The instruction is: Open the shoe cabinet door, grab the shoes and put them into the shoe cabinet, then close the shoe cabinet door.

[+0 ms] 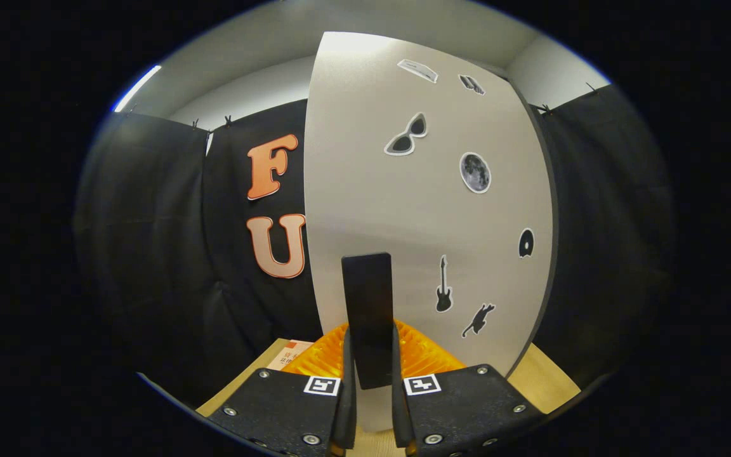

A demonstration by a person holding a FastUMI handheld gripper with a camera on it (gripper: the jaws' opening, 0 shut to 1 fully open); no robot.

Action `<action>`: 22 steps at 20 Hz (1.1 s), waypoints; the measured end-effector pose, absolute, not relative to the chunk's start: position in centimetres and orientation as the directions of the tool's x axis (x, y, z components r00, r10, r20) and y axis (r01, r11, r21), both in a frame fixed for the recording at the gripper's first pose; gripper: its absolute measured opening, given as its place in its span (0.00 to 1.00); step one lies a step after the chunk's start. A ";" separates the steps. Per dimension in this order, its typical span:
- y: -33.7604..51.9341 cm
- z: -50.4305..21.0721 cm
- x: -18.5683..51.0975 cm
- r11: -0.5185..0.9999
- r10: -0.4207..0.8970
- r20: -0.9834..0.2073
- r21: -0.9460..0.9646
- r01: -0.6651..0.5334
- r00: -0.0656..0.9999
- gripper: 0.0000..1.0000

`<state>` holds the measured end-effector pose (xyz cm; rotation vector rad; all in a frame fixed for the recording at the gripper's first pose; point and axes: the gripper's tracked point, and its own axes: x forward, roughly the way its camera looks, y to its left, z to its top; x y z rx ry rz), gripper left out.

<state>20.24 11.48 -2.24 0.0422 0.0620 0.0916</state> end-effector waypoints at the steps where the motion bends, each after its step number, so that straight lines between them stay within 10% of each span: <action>1: 11.2 -2.3 19.9 0.996 0.084 -0.062 0.039 -0.081 0.995 0.22; 22: 4.3 -2.5 14.7 0.997 -0.039 -0.063 0.067 0.044 0.997 0.15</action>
